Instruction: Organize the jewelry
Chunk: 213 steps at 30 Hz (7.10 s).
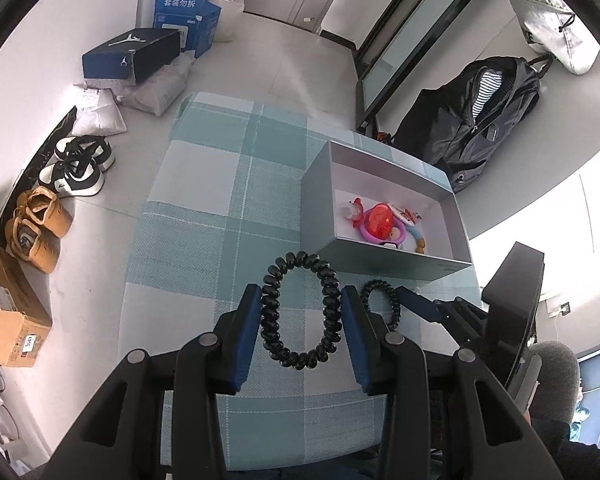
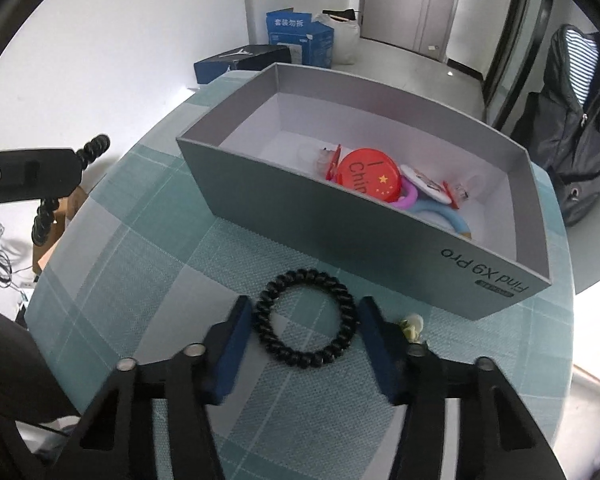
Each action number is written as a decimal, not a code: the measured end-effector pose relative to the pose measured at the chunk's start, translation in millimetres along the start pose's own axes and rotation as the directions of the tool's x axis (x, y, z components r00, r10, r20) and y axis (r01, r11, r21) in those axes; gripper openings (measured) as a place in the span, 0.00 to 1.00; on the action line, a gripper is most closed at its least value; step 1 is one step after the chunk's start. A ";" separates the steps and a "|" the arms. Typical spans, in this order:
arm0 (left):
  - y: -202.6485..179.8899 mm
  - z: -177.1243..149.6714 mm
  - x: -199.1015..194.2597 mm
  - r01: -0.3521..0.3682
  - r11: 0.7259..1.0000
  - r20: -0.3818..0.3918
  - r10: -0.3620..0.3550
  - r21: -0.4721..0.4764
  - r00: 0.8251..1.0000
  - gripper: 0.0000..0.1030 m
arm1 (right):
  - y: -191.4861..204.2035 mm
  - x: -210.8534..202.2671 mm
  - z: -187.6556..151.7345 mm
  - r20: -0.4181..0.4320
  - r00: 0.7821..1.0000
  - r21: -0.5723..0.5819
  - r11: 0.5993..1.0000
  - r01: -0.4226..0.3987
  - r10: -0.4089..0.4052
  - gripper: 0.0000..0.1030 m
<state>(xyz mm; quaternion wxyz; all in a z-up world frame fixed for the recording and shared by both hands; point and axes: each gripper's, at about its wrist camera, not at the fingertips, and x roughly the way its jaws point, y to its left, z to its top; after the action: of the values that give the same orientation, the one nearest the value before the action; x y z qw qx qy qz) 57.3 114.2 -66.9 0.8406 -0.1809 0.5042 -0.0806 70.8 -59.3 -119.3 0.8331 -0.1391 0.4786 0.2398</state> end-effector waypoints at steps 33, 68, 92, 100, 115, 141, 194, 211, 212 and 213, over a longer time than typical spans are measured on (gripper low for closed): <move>-45.1 31.7 1.5 0.053 0.997 0.048 -0.056 0.057 0.997 0.34 | -68.9 -94.9 24.3 0.277 0.931 0.154 0.945 -0.288 0.238 0.38; -72.1 89.1 75.1 0.107 0.992 -0.144 -0.096 0.069 0.985 0.34 | -118.2 -33.8 85.2 0.099 0.947 0.103 0.944 -0.315 0.305 0.41; -60.6 87.9 60.3 0.101 0.994 -0.095 -0.097 0.042 0.991 0.75 | -122.9 -42.6 76.2 0.105 0.964 0.082 0.964 -0.253 0.244 0.68; -54.5 72.9 41.7 -0.002 0.999 -0.007 0.002 0.048 1.000 0.75 | -135.1 -62.2 63.8 0.163 0.965 0.148 0.962 -0.231 0.207 0.79; -81.2 13.9 23.1 -0.045 0.989 0.046 0.039 0.138 0.998 0.75 | -111.9 -84.4 20.1 0.164 0.975 0.147 0.974 -0.174 0.150 0.82; -70.2 -30.9 54.5 -0.071 0.980 -0.072 0.086 0.187 0.994 0.78 | -86.2 -27.0 -22.9 -0.084 0.991 0.069 0.993 -0.099 0.105 0.57; -127.6 -29.8 105.1 -0.221 0.917 -0.036 0.246 0.333 0.969 0.34 | -150.1 -83.2 -33.7 0.070 0.992 0.255 0.959 -0.121 0.106 0.11; -143.1 -43.8 91.4 -0.103 0.905 -0.085 0.151 0.412 0.985 0.08 | -145.5 -81.6 -30.2 0.074 0.992 0.262 0.958 -0.114 0.098 0.11; -144.2 -44.5 88.3 -0.096 0.907 -0.083 0.143 0.411 0.986 0.08 | -144.7 -81.4 -30.3 0.073 0.993 0.259 0.959 -0.112 0.096 0.11; -143.5 -42.3 87.4 -0.089 0.908 -0.083 0.134 0.410 0.987 0.08 | -144.6 -81.5 -30.4 0.073 0.993 0.257 0.960 -0.110 0.094 0.11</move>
<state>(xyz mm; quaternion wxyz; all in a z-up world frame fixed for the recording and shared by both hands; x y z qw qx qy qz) 68.8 -55.2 -101.1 0.8341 0.0309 0.5314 -0.1447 90.9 -217.4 -63.9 0.8448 0.0036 0.4870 0.2217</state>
